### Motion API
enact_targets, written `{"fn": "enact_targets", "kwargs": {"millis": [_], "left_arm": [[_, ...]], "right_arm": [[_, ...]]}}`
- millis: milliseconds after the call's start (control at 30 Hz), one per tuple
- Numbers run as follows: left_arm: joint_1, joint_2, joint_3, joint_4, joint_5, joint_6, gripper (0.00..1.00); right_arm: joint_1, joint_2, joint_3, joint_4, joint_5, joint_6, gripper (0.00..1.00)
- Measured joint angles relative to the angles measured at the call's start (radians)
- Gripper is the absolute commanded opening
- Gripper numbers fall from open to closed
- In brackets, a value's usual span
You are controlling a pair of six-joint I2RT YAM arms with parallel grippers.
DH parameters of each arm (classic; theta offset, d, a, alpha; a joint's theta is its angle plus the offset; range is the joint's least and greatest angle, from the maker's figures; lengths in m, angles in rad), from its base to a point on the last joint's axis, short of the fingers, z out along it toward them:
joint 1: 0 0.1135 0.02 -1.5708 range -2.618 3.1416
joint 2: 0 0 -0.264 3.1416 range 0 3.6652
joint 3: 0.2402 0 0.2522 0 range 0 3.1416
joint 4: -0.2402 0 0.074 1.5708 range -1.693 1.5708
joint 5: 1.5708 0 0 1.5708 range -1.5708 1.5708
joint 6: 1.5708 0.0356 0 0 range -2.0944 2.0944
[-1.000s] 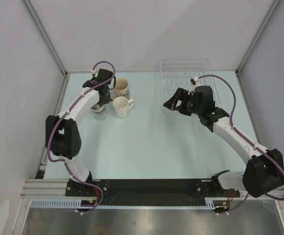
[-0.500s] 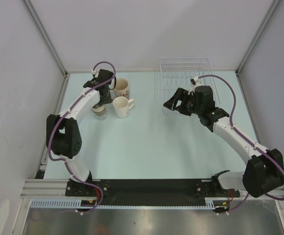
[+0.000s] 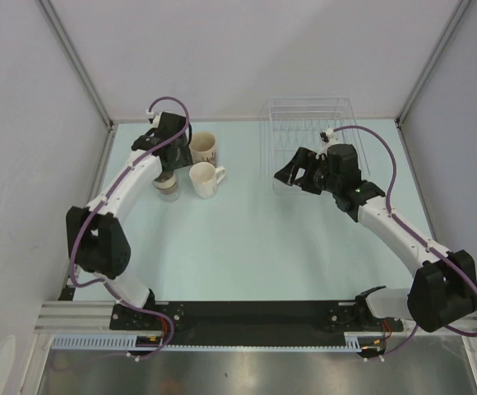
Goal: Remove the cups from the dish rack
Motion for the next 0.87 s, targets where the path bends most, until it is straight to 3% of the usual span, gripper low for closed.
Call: {"fn": "enact_targets", "kwargs": {"millis": [233, 467, 667, 867], "left_arm": [[-0.166, -0.182, 0.092, -0.018, -0.049, -0.002, 1.00], [-0.416, -0.362, 0.089, -0.034, -0.120, -0.003, 1.00], [-0.591, -0.439, -0.049, -0.058, -0.194, -0.002, 1.00], [-0.633, -0.543, -0.211, -0.090, -0.192, -0.035, 1.00]], "right_arm": [[0.017, -0.009, 0.005, -0.032, 0.069, -0.028, 0.96], [0.129, -0.044, 0.061, -0.152, 0.315, -0.128, 1.00], [0.285, -0.123, 0.050, -0.242, 0.547, -0.169, 1.00], [0.407, -0.224, -0.008, -0.323, 0.716, -0.156, 1.00]]}}
